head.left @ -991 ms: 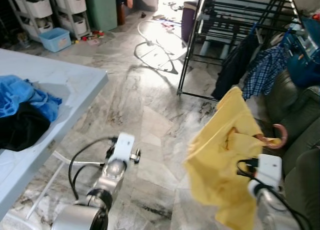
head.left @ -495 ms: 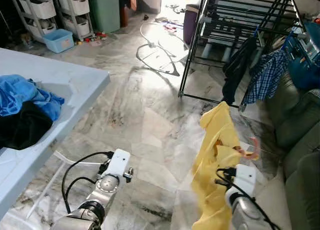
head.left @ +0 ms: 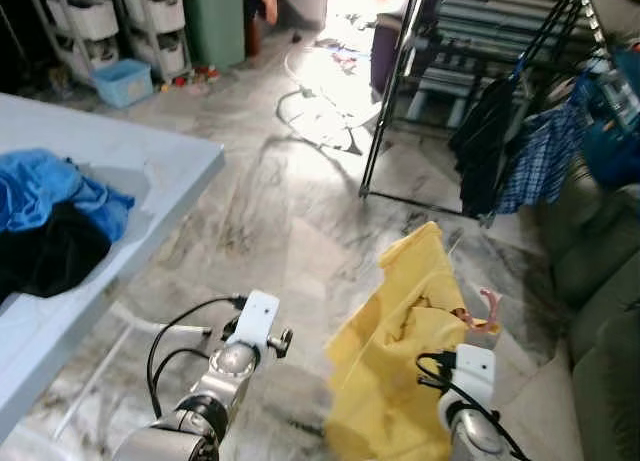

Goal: Hang hanger

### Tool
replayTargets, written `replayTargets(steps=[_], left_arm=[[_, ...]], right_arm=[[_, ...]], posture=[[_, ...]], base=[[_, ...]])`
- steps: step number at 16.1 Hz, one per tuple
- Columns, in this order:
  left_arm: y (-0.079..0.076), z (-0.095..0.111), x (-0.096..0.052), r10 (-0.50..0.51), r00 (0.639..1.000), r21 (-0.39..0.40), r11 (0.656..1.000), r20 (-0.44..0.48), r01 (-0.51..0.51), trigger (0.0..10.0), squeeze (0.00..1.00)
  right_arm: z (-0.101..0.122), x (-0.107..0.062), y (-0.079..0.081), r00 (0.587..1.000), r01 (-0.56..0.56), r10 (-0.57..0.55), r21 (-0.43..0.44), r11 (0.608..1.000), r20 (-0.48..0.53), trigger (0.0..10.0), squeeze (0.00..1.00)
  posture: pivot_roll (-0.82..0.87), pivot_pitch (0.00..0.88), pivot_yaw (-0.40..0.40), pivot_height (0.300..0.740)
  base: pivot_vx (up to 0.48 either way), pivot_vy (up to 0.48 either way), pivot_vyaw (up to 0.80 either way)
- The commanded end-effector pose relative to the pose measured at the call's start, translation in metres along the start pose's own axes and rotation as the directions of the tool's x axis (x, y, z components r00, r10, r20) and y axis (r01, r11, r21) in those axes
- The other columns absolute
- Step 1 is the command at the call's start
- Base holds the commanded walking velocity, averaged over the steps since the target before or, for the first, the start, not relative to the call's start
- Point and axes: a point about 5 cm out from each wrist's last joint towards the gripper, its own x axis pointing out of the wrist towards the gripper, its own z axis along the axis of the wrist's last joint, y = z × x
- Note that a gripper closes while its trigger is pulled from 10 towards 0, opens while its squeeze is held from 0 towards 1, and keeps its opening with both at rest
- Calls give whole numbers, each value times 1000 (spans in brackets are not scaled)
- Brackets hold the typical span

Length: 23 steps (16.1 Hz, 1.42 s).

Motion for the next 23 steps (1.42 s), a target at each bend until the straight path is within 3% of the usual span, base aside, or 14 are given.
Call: replayTargets(steps=[1,11,17,23], left_arm=[[1,7,1,-5,1000,5,1000,26,5,10000,0],[-13,2,0,-69,998,27,997,14,69,10000,0],[-19,13,3,-74,996,33,997,40,73,10000,0],[-23,13,3,-72,997,17,997,37,71,10000,0]], right_arm=[[13,4,-4,998,23,-23,1,1000,65,10000,0],[22,6,-14,993,45,-45,-1,999,108,10000,0],[40,12,-21,989,49,-46,-19,999,143,10000,0],[44,13,-20,990,20,-12,-51,999,141,10000,0]], posture=[[25,0,-85,740],[-9,0,-71,740],[-24,0,-76,740],[-43,0,-76,740]], base=[[458,0,0],[461,0,0],[459,0,0],[457,0,0]])
